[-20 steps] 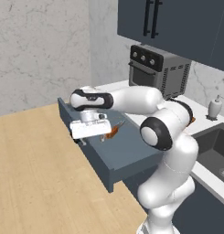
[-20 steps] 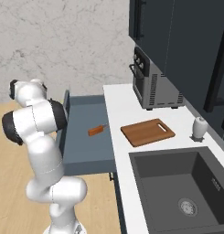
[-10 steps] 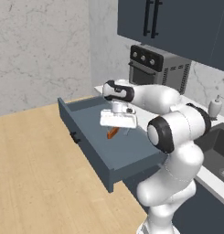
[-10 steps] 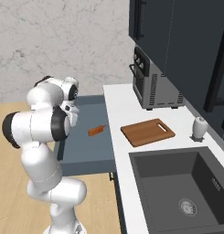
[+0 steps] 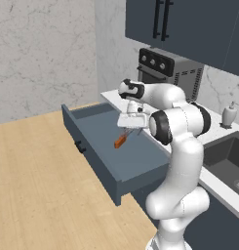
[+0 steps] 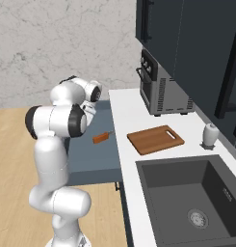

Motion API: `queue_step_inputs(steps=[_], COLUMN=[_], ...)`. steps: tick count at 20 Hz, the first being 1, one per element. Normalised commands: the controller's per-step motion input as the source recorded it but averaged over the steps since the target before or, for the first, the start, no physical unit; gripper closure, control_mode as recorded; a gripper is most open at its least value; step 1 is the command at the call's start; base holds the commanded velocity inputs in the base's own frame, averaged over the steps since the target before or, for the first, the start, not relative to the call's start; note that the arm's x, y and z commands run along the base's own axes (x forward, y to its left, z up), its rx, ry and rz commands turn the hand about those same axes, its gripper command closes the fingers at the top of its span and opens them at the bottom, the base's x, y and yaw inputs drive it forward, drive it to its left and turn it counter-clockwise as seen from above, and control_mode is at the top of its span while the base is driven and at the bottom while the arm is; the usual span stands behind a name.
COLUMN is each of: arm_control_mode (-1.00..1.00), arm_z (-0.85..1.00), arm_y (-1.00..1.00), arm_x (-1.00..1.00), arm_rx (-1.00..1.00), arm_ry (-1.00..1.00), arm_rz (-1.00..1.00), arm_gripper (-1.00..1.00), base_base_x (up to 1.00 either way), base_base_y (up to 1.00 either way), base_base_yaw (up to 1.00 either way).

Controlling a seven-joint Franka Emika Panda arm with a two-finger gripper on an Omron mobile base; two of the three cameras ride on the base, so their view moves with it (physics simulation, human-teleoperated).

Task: Pick up the knife from the drawer and place it on the cutting board. Then place the meat from the plate to the cutting board.

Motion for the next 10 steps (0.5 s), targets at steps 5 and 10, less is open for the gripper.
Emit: queue_step_inputs(steps=[5,10], arm_control_mode=[-1.0,-1.0], arm_z=[0.0,-0.05], arm_y=[0.19,-0.08], arm_x=[-0.04,0.08], arm_rx=[-0.46,-0.26], arm_ry=[-0.01,-0.29], arm_rz=[0.0,0.04], arm_gripper=[-1.0,-1.0], base_base_x=[0.0,0.0], base_base_y=[0.0,0.0], base_base_yaw=[0.0,0.0])
